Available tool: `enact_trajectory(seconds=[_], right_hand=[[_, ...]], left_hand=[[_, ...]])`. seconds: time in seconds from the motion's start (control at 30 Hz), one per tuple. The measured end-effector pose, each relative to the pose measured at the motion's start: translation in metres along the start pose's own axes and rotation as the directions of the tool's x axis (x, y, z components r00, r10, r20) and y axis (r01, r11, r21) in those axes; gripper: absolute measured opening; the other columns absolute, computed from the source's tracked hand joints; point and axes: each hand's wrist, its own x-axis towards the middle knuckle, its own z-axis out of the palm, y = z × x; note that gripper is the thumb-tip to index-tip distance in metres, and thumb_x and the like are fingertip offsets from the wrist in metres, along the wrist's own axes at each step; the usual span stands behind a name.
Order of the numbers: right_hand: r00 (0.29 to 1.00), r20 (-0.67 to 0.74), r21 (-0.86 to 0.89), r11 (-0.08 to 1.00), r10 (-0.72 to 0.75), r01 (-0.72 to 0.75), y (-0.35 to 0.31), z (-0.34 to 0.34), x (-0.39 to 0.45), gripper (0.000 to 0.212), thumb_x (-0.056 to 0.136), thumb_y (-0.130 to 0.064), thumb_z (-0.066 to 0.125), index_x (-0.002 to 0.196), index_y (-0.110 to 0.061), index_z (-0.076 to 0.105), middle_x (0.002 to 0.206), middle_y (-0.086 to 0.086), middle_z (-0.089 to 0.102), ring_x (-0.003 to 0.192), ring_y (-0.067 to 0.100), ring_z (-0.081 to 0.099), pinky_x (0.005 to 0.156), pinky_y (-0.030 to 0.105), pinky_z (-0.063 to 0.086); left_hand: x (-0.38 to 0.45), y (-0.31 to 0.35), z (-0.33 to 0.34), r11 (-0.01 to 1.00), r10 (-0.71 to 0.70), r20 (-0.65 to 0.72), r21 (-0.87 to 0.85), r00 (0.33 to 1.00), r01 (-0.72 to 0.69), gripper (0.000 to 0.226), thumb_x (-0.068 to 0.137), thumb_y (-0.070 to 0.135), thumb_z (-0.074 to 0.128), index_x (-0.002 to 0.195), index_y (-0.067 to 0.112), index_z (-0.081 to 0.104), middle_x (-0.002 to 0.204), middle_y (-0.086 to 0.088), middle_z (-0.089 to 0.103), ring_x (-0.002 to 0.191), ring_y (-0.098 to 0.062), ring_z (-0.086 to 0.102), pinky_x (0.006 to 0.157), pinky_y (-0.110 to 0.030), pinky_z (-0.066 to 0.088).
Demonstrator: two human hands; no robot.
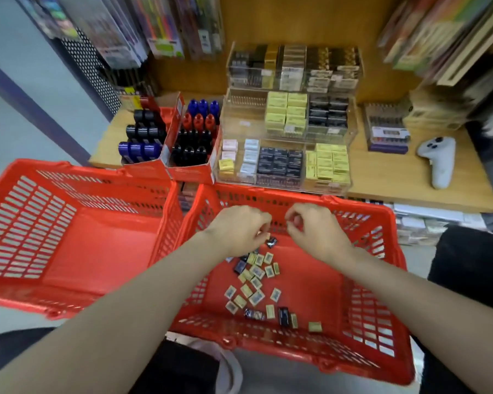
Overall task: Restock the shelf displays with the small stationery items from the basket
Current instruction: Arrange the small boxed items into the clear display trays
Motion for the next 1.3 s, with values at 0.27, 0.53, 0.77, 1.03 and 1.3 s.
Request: enact_trajectory(seconds=[0.27,0.53,0.77,1.03,1.3], right_hand=[[0.535,0.580,-0.214,0.749,0.614,-0.628,0.066,0.078,-0.077,0.042,0.095,-0.024,0.058,0.131,-0.003,0.053,0.108,0.013,0.066,0.092,0.026,0.066,0.076,0.035,0.055],[0.333,0.642,-0.414,0.679,0.690,-0.607,0.085,0.134,-0.115,0.112,0.079,-0.066,0.066,0.152,-0.004,0.007,0.157,0.024,0.013,0.145,0.038,0.021,0.117,0.043,0.028],[0.519,0.566,-0.294,0.745,0.640,-0.599,0.080,0.168,-0.118,0.076,0.082,-0.040,0.074,0.137,-0.016,0.027,0.137,0.015,0.035,0.124,0.036,0.047,0.099,0.039,0.045],[0.791,0.299,0.117,0.802,0.534,-0.586,0.079,0.182,-0.066,0.033,0.091,-0.010,0.064,0.123,-0.006,0.056,0.123,0.018,0.049,0.107,0.032,0.054,0.083,0.021,0.034],[0.798,0.233,-0.401,0.803,0.556,-0.442,0.089,0.173,-0.018,0.104,0.057,-0.089,0.060,0.130,-0.024,0.025,0.127,0.007,0.031,0.111,0.027,0.044,0.084,0.042,0.046]], left_hand=[[-0.037,-0.004,0.129,0.800,-0.358,0.581,-0.213,0.731,0.561,0.051,0.096,0.026,0.056,0.144,0.017,0.042,0.146,-0.008,0.049,0.131,-0.026,0.048,0.103,-0.031,0.042],[-0.017,-0.013,0.175,0.565,-0.434,0.657,-0.335,0.617,0.754,0.073,0.094,0.027,0.060,0.153,0.032,0.018,0.153,-0.016,0.024,0.115,-0.028,0.053,0.088,-0.031,0.047],[-0.017,-0.021,0.213,0.709,-0.398,0.690,-0.188,0.605,0.680,0.079,0.093,0.049,0.057,0.155,0.026,0.014,0.157,-0.011,0.031,0.146,-0.037,0.022,0.119,-0.048,0.014],[0.018,-0.008,0.232,0.288,-0.455,0.563,-0.640,0.690,0.713,0.077,0.086,0.013,0.069,0.149,0.031,0.030,0.132,-0.007,0.058,0.119,-0.026,0.058,0.098,-0.039,0.052],[-0.001,-0.036,0.226,0.293,-0.565,0.495,-0.627,0.660,0.722,0.073,0.089,-0.003,0.056,0.147,0.036,0.034,0.131,-0.006,0.058,0.118,-0.025,0.057,0.098,-0.040,0.050]])
